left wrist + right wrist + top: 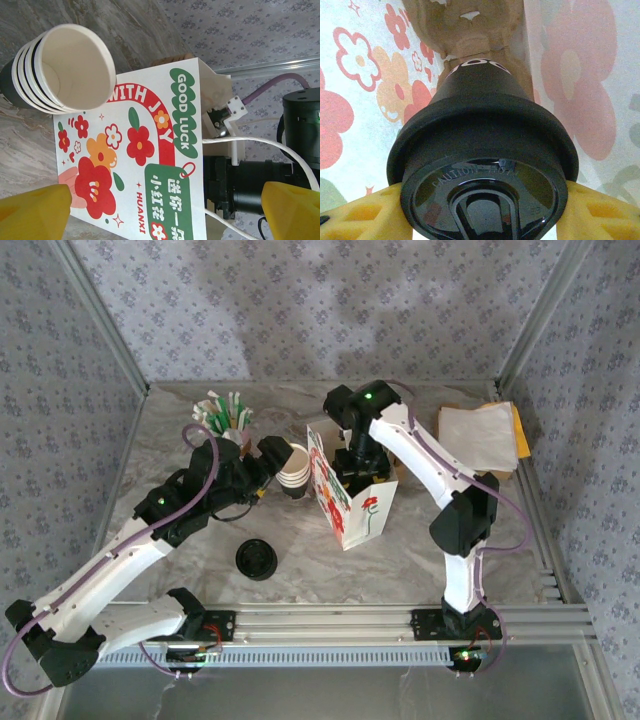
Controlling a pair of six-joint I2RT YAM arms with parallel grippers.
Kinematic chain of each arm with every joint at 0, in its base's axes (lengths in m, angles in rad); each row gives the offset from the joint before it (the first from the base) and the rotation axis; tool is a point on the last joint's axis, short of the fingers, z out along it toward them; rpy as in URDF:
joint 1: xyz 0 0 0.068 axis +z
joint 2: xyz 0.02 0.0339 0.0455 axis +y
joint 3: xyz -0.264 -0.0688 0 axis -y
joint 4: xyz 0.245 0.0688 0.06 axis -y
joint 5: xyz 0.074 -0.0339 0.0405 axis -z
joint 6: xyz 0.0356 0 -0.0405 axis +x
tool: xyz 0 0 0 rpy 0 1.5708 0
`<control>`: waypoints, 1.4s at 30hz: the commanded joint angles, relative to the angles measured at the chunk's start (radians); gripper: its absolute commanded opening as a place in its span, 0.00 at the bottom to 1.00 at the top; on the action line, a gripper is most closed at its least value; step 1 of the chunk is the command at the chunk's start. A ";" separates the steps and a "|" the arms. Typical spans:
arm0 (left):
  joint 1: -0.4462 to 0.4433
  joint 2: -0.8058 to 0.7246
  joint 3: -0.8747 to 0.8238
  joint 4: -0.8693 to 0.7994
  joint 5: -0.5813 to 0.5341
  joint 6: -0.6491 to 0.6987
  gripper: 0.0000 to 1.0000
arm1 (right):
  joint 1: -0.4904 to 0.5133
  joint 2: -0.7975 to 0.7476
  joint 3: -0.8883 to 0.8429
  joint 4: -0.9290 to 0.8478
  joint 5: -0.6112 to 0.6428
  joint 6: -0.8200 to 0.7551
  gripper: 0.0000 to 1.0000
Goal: Pack the takeout coffee
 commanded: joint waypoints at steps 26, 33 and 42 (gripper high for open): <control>0.012 -0.008 0.006 -0.010 0.017 0.018 0.99 | 0.016 0.028 0.003 -0.203 0.029 -0.015 0.53; 0.010 -0.010 0.005 -0.009 0.018 0.017 0.99 | 0.016 0.024 0.003 -0.203 0.031 -0.014 0.53; 0.011 -0.008 0.003 -0.006 0.022 0.014 0.99 | 0.016 0.019 0.002 -0.203 0.033 -0.010 0.53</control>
